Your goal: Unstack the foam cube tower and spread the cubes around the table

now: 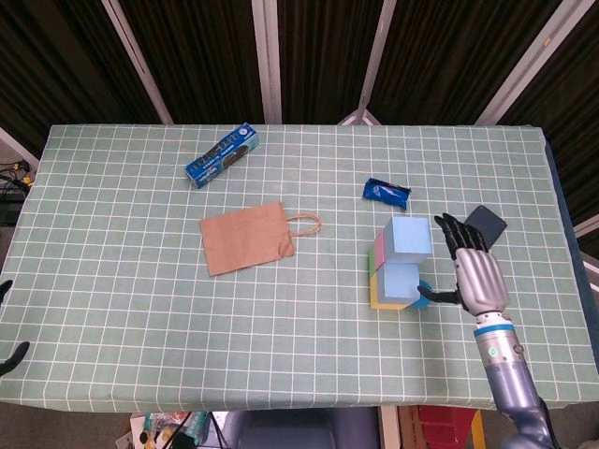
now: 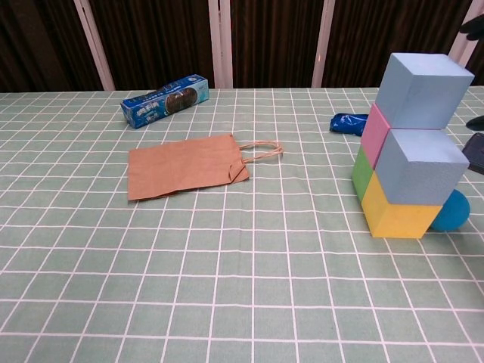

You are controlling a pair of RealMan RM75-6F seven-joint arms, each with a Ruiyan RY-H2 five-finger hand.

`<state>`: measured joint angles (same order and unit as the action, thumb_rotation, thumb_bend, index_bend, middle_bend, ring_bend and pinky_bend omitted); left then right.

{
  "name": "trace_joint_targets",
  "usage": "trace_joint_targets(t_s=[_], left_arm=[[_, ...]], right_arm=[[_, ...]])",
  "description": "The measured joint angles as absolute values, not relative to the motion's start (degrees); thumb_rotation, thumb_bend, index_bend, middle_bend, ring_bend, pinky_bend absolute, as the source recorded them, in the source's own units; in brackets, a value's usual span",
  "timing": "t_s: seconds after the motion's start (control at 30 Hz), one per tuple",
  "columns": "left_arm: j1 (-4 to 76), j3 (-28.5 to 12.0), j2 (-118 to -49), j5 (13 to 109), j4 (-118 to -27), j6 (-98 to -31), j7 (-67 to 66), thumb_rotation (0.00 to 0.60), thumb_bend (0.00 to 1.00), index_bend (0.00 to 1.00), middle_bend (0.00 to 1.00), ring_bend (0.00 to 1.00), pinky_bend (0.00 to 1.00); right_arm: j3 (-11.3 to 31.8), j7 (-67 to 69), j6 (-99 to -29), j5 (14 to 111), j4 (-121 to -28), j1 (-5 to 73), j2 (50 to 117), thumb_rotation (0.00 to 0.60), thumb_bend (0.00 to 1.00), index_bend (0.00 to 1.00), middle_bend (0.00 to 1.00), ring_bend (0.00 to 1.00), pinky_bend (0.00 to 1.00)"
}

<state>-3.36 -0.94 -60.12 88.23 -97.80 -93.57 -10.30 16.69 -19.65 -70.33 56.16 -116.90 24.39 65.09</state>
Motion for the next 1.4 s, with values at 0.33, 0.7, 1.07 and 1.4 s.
trace_joint_targets(t_s=[0.33,0.7,1.07,1.4], left_arm=[[-3.3,-1.1,-60.4,87.8,-97.9,-93.4,-10.9,0.6,0.3,0.09,0.0,0.0,0.02],[-3.3,-1.3,-60.3,87.4,-98.2,-93.4,-11.0,0.6,0.31,0.09,0.0,0.0,0.02],[-3.4,-1.5,-59.7,87.2,-98.1,-93.6,-9.2,0.6,0.3,0.09,0.0,0.0,0.02],[-3.5,-1.7,-59.2,86.4,-98.3,-93.1,-8.1,0.6,0.31,0.1,0.0,0.0,0.02]], right_arm=[[20.2,-37.1,-69.2,42.1,-117.4,35.1,64.3,0.6,0.15,0.0,0.05,0.02,0.0],[21.1,-46.7,-67.6,26.9,-122.2,45.1,61.7,0.6,0.15,0.0,0.1,0.02,0.0],[20.2,-50.3,-70.3,20.3,-122.6,52.2,64.0,0.6,0.15,0.0,0.17,0.02,0.0],[18.1,-54.2,-75.2,18.1,-119.8,55.9,65.8,0.6,0.15,0.0,0.28,0.08,0.0]])
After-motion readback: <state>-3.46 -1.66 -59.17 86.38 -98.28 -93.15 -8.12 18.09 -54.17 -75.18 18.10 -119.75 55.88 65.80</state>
